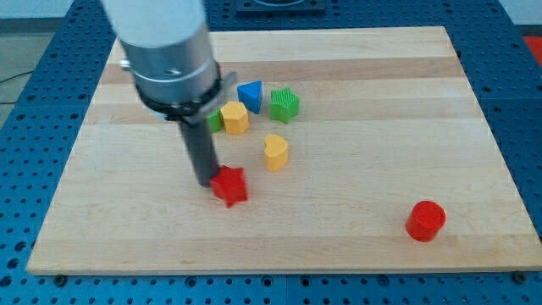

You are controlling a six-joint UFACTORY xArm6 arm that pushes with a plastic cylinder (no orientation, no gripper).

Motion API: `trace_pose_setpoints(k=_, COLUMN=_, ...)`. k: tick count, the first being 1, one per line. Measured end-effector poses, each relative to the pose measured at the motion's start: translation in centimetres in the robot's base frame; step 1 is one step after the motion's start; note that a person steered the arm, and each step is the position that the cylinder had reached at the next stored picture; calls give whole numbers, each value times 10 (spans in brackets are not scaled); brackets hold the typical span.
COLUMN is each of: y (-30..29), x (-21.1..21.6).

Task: Push the red star into the red circle

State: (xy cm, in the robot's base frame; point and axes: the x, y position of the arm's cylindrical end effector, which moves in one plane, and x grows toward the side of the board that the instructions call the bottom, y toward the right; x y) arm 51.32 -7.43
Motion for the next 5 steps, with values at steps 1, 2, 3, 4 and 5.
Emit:
trace_pose_setpoints(k=1, y=82, x=7)
trace_pose_setpoints(k=2, y=5, x=16)
trace_pose_setpoints(k=3, y=33, x=34)
trace_pose_setpoints(k=4, y=113, x=34)
trace_pose_setpoints(k=5, y=127, x=46)
